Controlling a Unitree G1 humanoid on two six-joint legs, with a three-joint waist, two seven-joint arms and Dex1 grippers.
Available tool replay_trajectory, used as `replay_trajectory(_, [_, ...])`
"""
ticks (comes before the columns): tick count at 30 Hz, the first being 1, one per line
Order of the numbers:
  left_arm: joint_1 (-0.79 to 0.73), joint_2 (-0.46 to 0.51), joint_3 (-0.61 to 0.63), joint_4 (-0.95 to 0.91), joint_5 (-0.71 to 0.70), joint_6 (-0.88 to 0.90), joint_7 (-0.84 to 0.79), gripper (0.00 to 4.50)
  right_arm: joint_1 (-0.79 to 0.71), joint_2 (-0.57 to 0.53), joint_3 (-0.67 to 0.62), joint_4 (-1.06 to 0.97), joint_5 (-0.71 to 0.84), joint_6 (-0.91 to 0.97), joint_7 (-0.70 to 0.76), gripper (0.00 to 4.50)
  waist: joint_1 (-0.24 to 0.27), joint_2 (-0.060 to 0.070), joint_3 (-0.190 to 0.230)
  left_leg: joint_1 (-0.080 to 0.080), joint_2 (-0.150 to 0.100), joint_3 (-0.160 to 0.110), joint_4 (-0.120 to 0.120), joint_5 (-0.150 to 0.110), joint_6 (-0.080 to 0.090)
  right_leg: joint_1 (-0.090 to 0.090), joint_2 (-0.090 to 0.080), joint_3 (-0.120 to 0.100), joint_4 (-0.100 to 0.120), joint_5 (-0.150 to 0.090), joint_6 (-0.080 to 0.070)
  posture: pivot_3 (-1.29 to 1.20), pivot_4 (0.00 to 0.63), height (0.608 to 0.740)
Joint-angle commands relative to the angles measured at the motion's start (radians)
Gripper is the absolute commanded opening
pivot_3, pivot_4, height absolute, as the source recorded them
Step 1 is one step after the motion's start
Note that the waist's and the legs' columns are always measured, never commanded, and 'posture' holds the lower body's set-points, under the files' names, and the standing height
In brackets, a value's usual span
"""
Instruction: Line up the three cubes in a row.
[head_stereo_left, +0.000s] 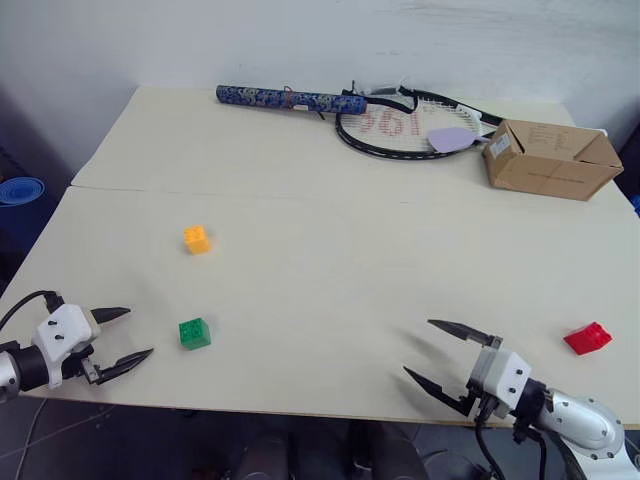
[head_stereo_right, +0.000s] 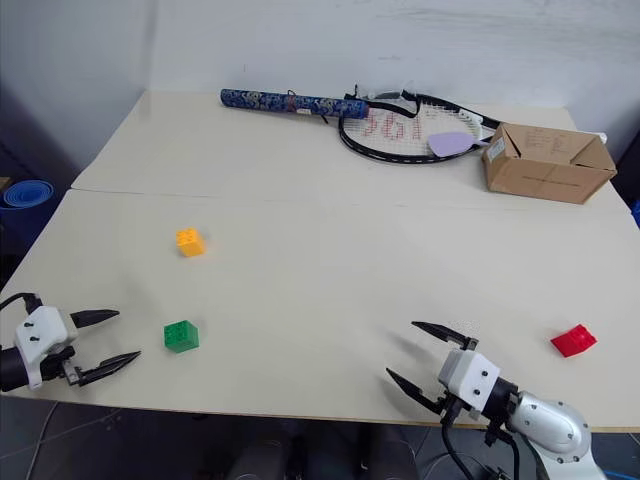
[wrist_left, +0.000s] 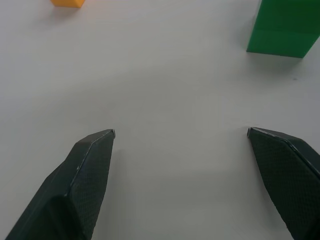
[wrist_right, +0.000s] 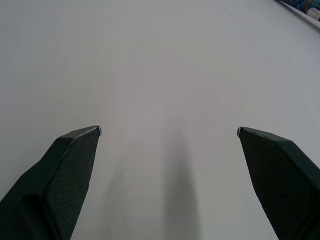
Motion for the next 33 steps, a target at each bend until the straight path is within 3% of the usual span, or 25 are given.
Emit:
replay_trajectory(1, [0.003, 0.018, 0.035, -0.010, -0.038, 0.003, -0.017, 4.48, 0.002, -0.007, -0.007, -0.022, 0.015, -0.013, -0.007, 4.50, 0.000, 0.000, 0.000, 0.000, 0.000, 0.000, 0.000, 0.000, 0.000, 0.000, 0.000, 0.000, 0.000, 0.000, 0.000, 0.00, 0.150, 0.740])
replay_trajectory(6, [-0.068, 0.048, 0.051, -0.148, -0.224, 0.265, -0.071, 4.48, 0.064, -0.019, -0.106, -0.106, 0.081, 0.040, -0.035, 4.50, 0.004, 0.000, 0.000, 0.000, 0.000, -0.001, 0.000, 0.000, 0.000, 0.000, 0.000, 0.000, 0.001, 0.000, 0.000, 0.00, 0.150, 0.740])
replay_trajectory(11, [-0.155, 0.053, -0.073, -0.364, -0.294, 0.418, -0.099, 4.48, 0.202, 0.008, -0.323, -0.245, 0.198, 0.160, -0.119, 4.50, 0.006, 0.002, 0.000, -0.001, 0.000, -0.002, 0.001, 0.000, 0.000, 0.002, 0.000, -0.001, 0.000, 0.000, 0.000, 0.00, 0.150, 0.740])
replay_trajectory(17, [-0.286, -0.011, -0.227, -0.468, -0.294, 0.475, -0.088, 4.48, 0.365, 0.141, -0.574, -0.228, 0.260, 0.199, -0.231, 4.50, 0.001, 0.002, 0.000, 0.001, 0.000, -0.001, 0.000, 0.001, -0.002, 0.003, 0.002, 0.000, 0.000, 0.000, 0.000, 0.00, 0.150, 0.740])
replay_trajectory(21, [-0.345, -0.053, -0.287, -0.462, -0.274, 0.465, -0.093, 4.48, 0.446, 0.241, -0.622, -0.125, 0.246, 0.157, -0.237, 4.50, 0.001, 0.002, 0.000, 0.002, 0.002, 0.000, 0.000, 0.000, -0.003, 0.002, 0.005, 0.003, 0.000, 0.000, 0.000, 0.00, 0.150, 0.740])
replay_trajectory(25, [-0.384, -0.081, -0.312, -0.443, -0.255, 0.443, -0.091, 4.48, 0.464, 0.271, -0.633, -0.042, 0.244, 0.118, -0.223, 4.50, -0.006, 0.003, 0.000, 0.004, 0.004, 0.005, -0.001, -0.001, -0.004, 0.001, 0.008, 0.009, 0.001, 0.000, 0.000, 0.00, 0.150, 0.740])
replay_trajectory(28, [-0.401, -0.094, -0.321, -0.440, -0.249, 0.439, -0.087, 4.48, 0.405, 0.222, -0.637, 0.003, 0.263, 0.117, -0.211, 4.50, -0.014, 0.003, 0.000, 0.005, 0.005, 0.007, -0.001, -0.001, -0.004, -0.001, 0.009, 0.013, 0.002, 0.000, -0.001, 0.00, 0.150, 0.740])
replay_trajectory(33, [-0.423, -0.105, -0.332, -0.440, -0.240, 0.436, -0.092, 4.48, 0.256, 0.021, -0.631, 0.130, 0.303, 0.200, -0.108, 4.50, -0.024, 0.004, 0.000, 0.006, 0.005, 0.014, 0.000, -0.002, -0.002, -0.002, 0.009, 0.019, 0.005, 0.000, 0.000, 0.00, 0.150, 0.740])
